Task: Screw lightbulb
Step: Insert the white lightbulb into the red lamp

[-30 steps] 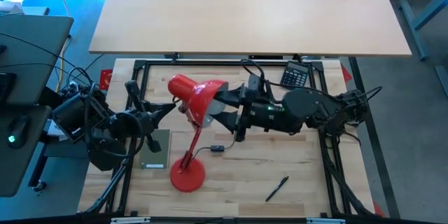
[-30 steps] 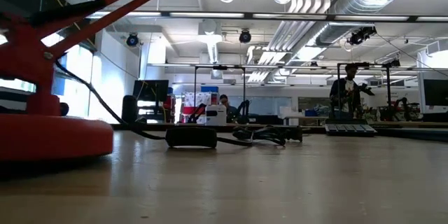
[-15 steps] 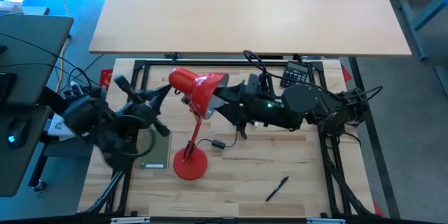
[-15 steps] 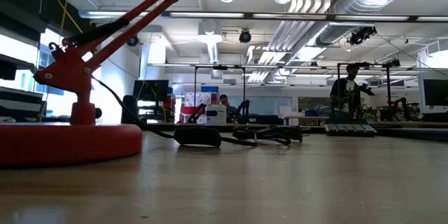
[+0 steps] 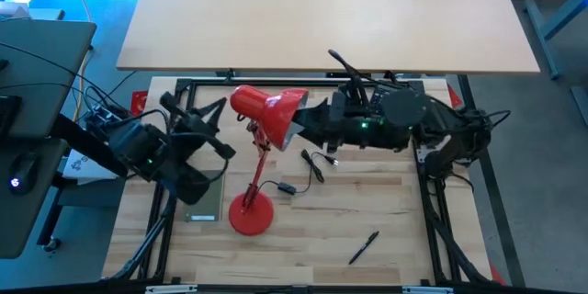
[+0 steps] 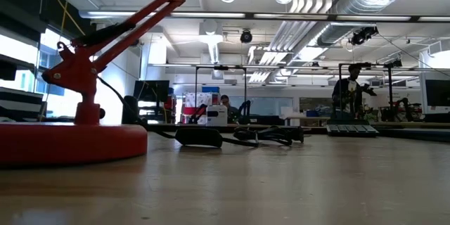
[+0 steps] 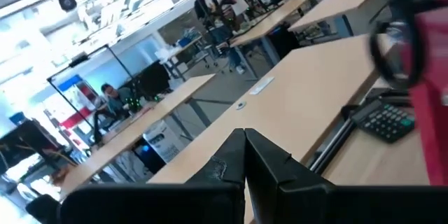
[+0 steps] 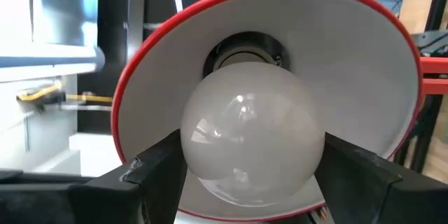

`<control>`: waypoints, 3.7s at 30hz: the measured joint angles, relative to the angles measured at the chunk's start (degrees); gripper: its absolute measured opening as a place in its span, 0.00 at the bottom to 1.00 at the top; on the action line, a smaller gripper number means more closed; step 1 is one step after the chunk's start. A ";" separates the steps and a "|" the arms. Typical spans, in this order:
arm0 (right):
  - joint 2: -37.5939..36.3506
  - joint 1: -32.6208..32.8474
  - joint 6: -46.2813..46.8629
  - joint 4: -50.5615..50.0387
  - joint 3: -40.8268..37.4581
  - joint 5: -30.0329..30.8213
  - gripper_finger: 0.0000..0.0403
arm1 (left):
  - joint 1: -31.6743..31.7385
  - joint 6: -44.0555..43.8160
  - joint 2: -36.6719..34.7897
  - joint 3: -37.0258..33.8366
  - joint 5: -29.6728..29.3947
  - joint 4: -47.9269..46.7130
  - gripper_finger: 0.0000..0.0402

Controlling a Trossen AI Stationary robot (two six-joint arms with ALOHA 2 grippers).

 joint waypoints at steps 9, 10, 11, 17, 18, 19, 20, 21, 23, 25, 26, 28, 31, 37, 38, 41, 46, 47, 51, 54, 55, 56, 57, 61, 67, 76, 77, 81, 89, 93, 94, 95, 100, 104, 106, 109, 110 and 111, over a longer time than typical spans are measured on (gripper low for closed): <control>-0.07 -0.29 -0.25 -0.54 -0.01 0.32 0.67 | -0.02 5.11 -4.47 0.14 -0.02 0.20 0.00; -0.05 -0.29 0.10 -0.46 -0.02 0.80 0.67 | 0.06 6.07 -5.19 0.14 0.00 0.22 0.00; -0.05 -0.29 0.66 -0.46 -0.02 1.19 0.67 | 0.23 6.95 -5.91 0.14 0.00 0.26 0.00; 0.64 0.53 4.09 0.08 -0.09 4.07 0.67 | 0.33 13.43 -10.73 0.16 -0.02 0.31 0.00; 0.88 0.73 4.16 0.17 -0.09 4.32 0.67 | 0.33 14.13 -11.42 0.16 -0.02 0.36 0.00; 0.92 0.92 4.12 0.29 -0.09 4.31 0.67 | 0.33 14.67 -12.02 0.19 -0.02 0.57 0.00; 0.94 1.21 4.10 0.44 -0.09 4.02 0.67 | 0.33 15.68 -12.48 0.19 -0.02 1.07 0.00; 0.96 1.33 4.08 0.53 -0.09 3.67 0.67 | 0.33 16.93 -12.85 0.19 -0.03 1.98 0.00; 0.96 1.39 4.09 0.53 -0.09 3.23 0.67 | 0.05 20.21 -13.24 0.20 -0.01 4.78 0.00; 0.98 1.34 4.20 0.92 -0.09 3.24 0.67 | -0.44 24.02 -13.31 0.19 0.00 8.26 0.00; 1.03 1.31 4.22 1.07 -0.09 3.27 0.67 | -0.67 26.22 -13.29 0.19 0.01 10.25 0.00; 1.05 1.25 4.42 1.18 -0.11 3.30 0.67 | -1.10 30.48 -13.03 0.19 -0.01 14.16 0.00; 1.05 1.18 4.38 1.26 -0.11 3.04 0.67 | -1.94 37.49 -12.66 0.19 0.90 19.59 0.00; 1.07 1.15 4.42 1.17 -0.11 2.87 0.67 | -2.27 44.70 -12.74 0.16 2.57 27.03 0.00; 1.07 1.15 4.43 1.19 -0.11 2.87 0.67 | -2.26 45.31 -12.72 0.16 2.59 27.58 0.00; 1.07 1.15 4.44 1.17 -0.11 2.87 0.67 | -2.27 45.45 -12.70 0.15 3.01 27.91 0.00; 1.07 1.15 4.41 1.10 -0.11 2.94 0.67 | -2.27 45.51 -12.68 0.16 4.09 29.43 0.00; 1.07 1.15 4.41 1.08 -0.11 2.96 0.67 | -2.25 45.53 -12.68 0.16 4.08 29.80 0.00; 1.07 0.89 4.91 0.75 -0.11 2.90 0.69 | -2.27 45.51 -12.70 0.16 4.05 30.08 0.00; 1.07 0.66 6.82 -0.39 -0.11 0.77 0.74 | -2.27 45.47 -12.70 0.16 4.07 30.08 0.00; 1.07 0.46 7.45 -1.05 -0.11 -0.42 0.75 | -2.26 45.48 -12.70 0.14 4.05 30.08 0.00; 1.07 0.41 7.89 -1.44 -0.11 -1.59 0.77 | -2.26 45.48 -12.70 0.14 4.05 30.08 0.00; 1.09 0.41 7.86 -1.63 -0.11 -2.86 0.78 | -2.26 45.47 -12.70 0.16 4.05 30.09 0.00; 0.71 0.41 6.21 -1.85 -0.11 -3.44 0.81 | -2.25 45.47 -12.70 0.16 4.02 30.27 0.00; -0.05 0.45 0.15 -3.55 1.14 -2.39 0.81 | -2.26 45.43 -12.70 0.16 4.02 30.35 0.00; -2.61 1.90 -2.52 -10.58 1.79 -1.23 0.81 | -2.26 45.45 -12.91 0.16 3.96 30.45 0.00; -2.76 2.25 -4.07 -11.04 1.79 -1.39 0.81 | -2.26 45.45 -12.90 0.16 3.96 30.45 0.00; -3.98 3.64 -15.71 -11.72 1.79 -3.21 0.81 | -2.27 45.39 -13.05 0.16 3.96 30.47 0.00; -4.44 7.45 -64.33 -10.70 1.80 1.91 0.81 | -2.25 39.47 -14.39 0.18 9.78 39.93 0.00; -4.25 7.44 -97.60 -9.40 1.80 4.62 0.81 | -2.29 38.83 -14.57 0.21 12.82 48.29 0.00; -4.07 7.67 -104.19 -8.74 1.81 6.55 0.81 | -2.36 38.81 -14.52 0.19 13.58 50.55 0.00; -4.02 8.11 -109.84 -7.90 1.81 8.82 0.81 | -2.44 38.61 -14.47 0.19 14.42 52.68 0.00; -3.10 11.39 -137.62 -5.68 1.84 19.91 0.81 | -2.45 33.93 -14.56 0.21 19.66 60.13 0.00; -1.18 13.83 -149.50 -5.39 1.82 23.10 0.81 | -2.84 25.80 -14.49 0.19 22.14 60.78 0.00; -0.07 14.37 -153.61 -4.68 1.81 24.25 0.81 | -3.16 24.12 -14.35 0.19 22.17 60.85 0.00; 1.35 14.02 -160.57 -1.23 1.81 27.80 0.81 | -3.20 23.83 -13.87 0.19 22.06 60.92 0.00; 1.69 13.57 -162.57 -0.17 1.81 28.45 0.81 | -3.21 23.84 -13.66 0.19 22.07 60.92 0.00; 1.99 13.15 -164.37 0.37 1.81 28.78 0.81 | -3.19 23.85 -13.46 0.18 22.06 60.96 0.00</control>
